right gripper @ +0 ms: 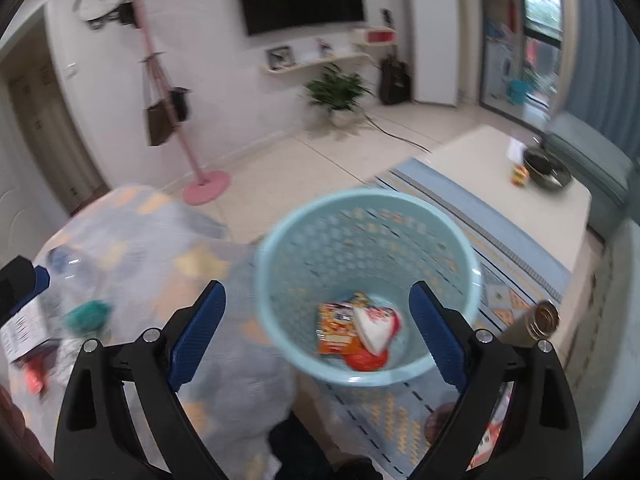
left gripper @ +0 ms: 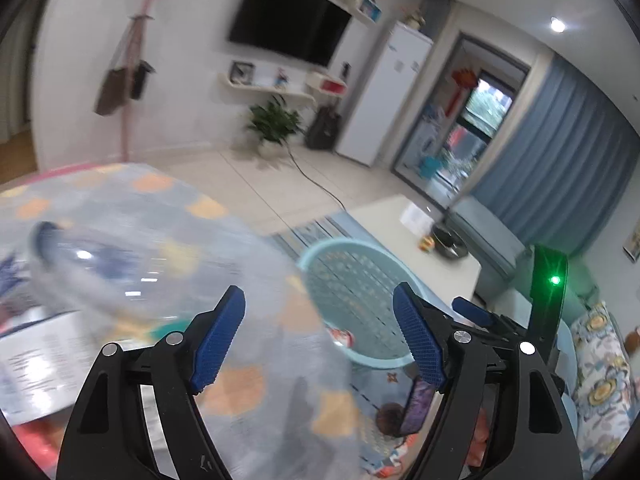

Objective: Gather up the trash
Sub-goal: 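Grasp the white milk carton with the left tool while the right tool grasps the teal packet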

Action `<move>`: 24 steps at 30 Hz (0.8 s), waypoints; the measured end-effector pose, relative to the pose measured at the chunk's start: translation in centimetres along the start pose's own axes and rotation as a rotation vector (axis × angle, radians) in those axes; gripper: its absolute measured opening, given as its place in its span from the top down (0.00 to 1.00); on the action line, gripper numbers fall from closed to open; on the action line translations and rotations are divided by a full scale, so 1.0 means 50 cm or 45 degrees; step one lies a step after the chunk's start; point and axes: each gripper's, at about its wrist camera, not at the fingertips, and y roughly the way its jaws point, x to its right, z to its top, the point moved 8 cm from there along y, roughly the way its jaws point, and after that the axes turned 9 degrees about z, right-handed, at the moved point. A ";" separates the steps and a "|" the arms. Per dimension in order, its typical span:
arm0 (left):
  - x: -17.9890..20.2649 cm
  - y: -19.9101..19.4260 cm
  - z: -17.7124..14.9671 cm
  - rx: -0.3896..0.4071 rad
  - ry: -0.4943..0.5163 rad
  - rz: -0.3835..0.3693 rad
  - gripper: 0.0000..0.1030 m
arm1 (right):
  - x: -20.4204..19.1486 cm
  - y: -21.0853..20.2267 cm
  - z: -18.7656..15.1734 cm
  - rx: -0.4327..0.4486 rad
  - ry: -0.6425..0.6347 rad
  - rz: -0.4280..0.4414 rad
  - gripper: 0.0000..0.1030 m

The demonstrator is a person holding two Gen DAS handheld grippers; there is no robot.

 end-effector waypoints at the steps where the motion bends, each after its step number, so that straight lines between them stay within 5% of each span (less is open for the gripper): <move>1: -0.017 -0.022 0.005 0.024 -0.009 0.024 0.26 | -0.019 -0.006 0.000 0.005 -0.022 0.015 0.14; 9: -0.162 -0.161 0.023 0.139 -0.029 0.261 0.23 | -0.221 -0.028 -0.022 0.020 -0.276 0.139 0.14; 19: -0.334 -0.175 -0.015 0.006 -0.009 0.413 0.21 | -0.374 0.014 -0.060 -0.040 -0.444 0.224 0.16; 22: -0.354 -0.154 -0.031 -0.057 0.015 0.415 0.21 | -0.397 0.039 -0.070 -0.089 -0.450 0.262 0.25; 24: -0.363 -0.143 -0.038 -0.095 0.010 0.381 0.24 | -0.399 0.055 -0.078 -0.126 -0.435 0.290 0.41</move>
